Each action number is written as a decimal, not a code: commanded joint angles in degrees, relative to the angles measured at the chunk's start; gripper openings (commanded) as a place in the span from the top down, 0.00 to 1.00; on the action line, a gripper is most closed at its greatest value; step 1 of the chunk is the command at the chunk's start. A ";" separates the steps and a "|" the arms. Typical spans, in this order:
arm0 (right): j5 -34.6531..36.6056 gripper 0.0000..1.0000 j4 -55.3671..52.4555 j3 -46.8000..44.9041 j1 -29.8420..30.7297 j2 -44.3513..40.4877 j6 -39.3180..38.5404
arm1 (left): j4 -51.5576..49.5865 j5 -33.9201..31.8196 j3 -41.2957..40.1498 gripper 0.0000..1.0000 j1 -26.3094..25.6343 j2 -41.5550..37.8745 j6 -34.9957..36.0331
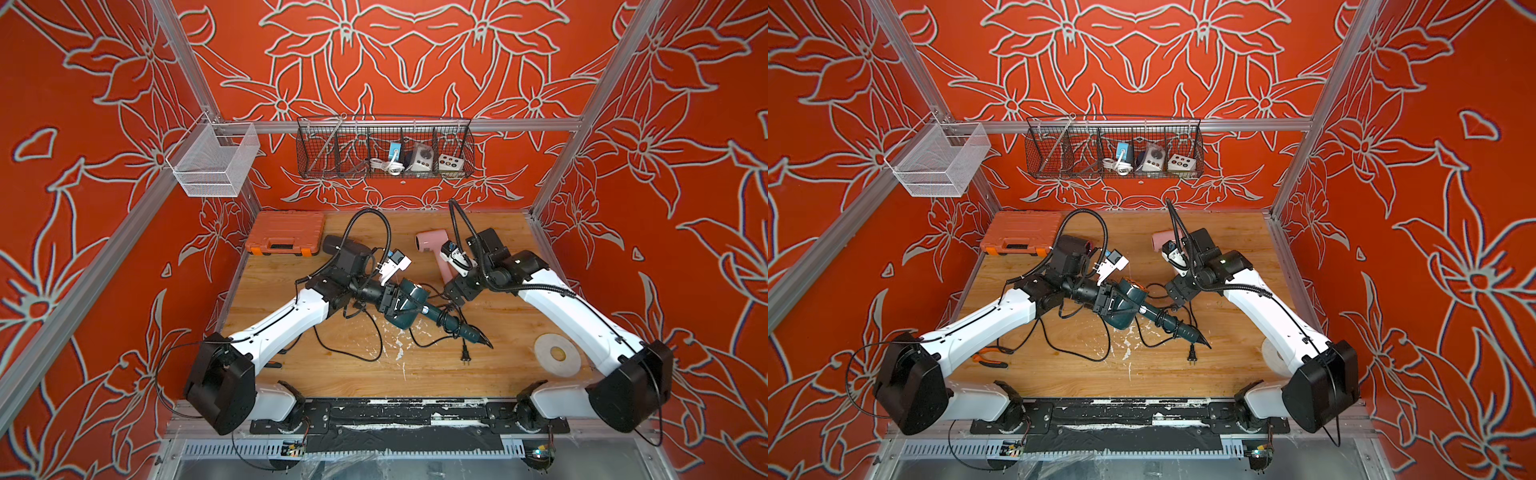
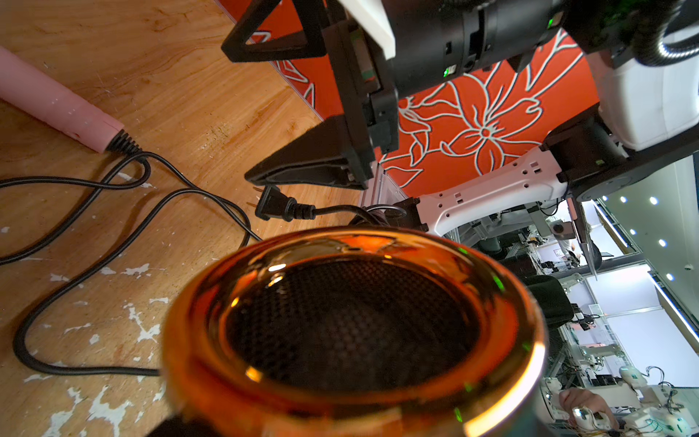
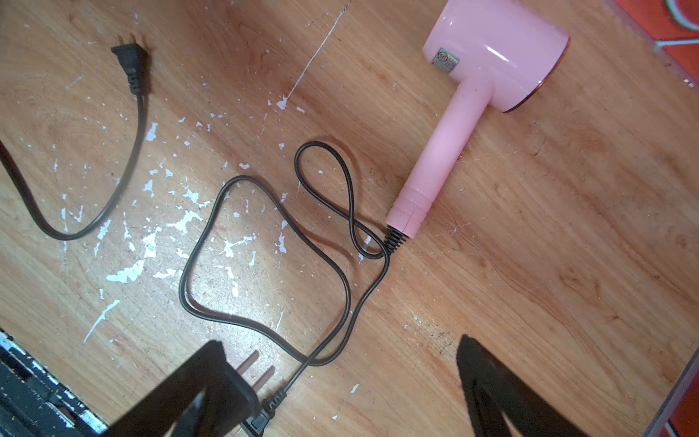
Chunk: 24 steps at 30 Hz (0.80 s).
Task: Wrap the cord around the hair dryer
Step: Wrap the power cord around the hair dryer.
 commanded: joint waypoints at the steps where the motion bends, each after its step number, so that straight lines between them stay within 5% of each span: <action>1: -0.25 0.01 -1.77 2.08 -0.58 -1.38 0.45 | 4.10 2.57 0.29 1.00 0.03 -0.31 -0.46; 7: 3.55 0.01 -0.25 1.51 -1.87 -2.20 2.95 | 4.37 2.67 0.00 1.00 0.03 -0.32 -0.68; 17: 0.27 0.01 -2.03 6.41 -3.83 -6.48 7.47 | 3.60 2.38 -0.13 1.00 0.03 -0.59 -0.28; 24: -15.07 0.01 -7.26 7.17 -3.96 -10.84 8.38 | 3.44 2.23 0.48 1.00 0.03 -0.32 -0.07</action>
